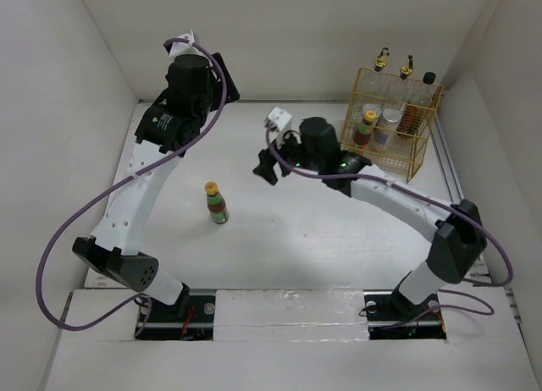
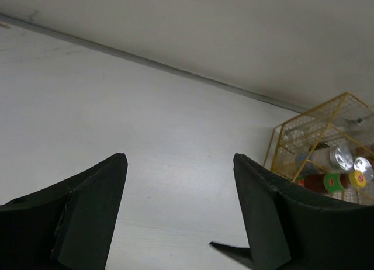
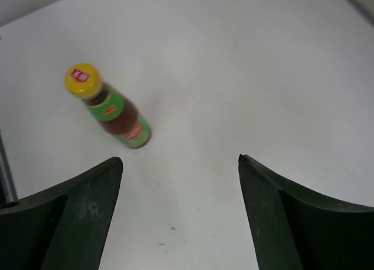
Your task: Organize the condiment bottles
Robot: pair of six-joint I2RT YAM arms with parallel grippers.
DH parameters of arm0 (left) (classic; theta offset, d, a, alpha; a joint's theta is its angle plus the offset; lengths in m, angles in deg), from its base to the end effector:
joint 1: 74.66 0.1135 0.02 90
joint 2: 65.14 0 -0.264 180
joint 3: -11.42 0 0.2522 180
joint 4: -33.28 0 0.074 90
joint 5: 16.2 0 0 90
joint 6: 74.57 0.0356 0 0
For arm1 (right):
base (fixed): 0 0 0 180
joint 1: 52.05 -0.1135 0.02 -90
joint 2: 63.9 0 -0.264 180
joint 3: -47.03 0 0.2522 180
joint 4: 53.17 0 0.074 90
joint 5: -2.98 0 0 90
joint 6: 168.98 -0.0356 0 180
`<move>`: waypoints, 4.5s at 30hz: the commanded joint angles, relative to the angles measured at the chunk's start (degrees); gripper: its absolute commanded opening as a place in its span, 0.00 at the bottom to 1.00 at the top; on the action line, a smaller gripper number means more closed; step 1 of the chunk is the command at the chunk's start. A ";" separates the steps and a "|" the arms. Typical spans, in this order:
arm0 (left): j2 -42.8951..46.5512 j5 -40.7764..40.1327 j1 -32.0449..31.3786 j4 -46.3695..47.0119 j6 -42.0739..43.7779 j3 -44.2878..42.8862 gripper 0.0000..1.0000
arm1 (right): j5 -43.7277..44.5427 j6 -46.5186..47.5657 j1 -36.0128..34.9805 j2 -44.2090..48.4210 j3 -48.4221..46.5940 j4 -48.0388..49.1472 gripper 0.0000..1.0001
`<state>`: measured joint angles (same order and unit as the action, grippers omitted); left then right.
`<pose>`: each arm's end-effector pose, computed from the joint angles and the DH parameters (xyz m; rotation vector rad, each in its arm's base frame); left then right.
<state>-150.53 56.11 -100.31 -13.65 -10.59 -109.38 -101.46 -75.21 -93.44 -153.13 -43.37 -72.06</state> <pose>0.2842 -0.1245 0.5012 -0.2298 1.7629 -0.3807 0.2732 0.2526 0.3496 -0.9012 1.7045 0.6823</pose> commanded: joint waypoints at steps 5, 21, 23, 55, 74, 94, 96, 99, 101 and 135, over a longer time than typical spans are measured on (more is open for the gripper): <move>-3.82 -8.95 2.08 -1.72 1.06 -7.73 0.81 | -5.69 6.15 -9.05 -11.03 -10.44 0.99 0.95; 1.71 0.20 9.39 -0.41 -2.02 -0.54 0.81 | -10.71 3.53 -14.42 -27.30 -21.61 5.82 0.95; 1.71 0.99 9.39 -0.41 -2.02 -0.53 0.81 | -9.83 1.34 -14.42 -29.94 -23.63 6.97 0.91; -0.22 20.76 -4.50 7.85 2.47 9.74 0.80 | 3.01 -7.29 40.49 20.67 -9.40 -10.69 0.01; -0.31 28.24 -5.02 10.49 3.52 13.61 0.86 | 7.84 -8.34 49.30 6.97 -7.82 1.17 0.00; -0.31 27.71 -5.02 11.02 3.00 14.67 0.94 | 17.51 -5.88 45.52 4.42 7.46 6.00 0.12; -0.31 27.71 -5.02 11.02 2.99 14.67 0.94 | 17.51 -5.88 45.52 4.42 8.17 6.00 0.34; -0.31 27.71 -5.02 11.02 2.99 14.67 0.98 | 17.51 -5.88 45.52 4.94 8.17 4.69 0.62; -0.31 28.33 -5.02 11.55 2.99 14.67 0.99 | 18.30 -5.88 45.52 5.64 7.56 3.03 0.74; 25.71 10.13 -3.27 17.97 -3.16 26.45 0.99 | 21.82 -11.86 22.23 46.52 5.63 -17.11 0.99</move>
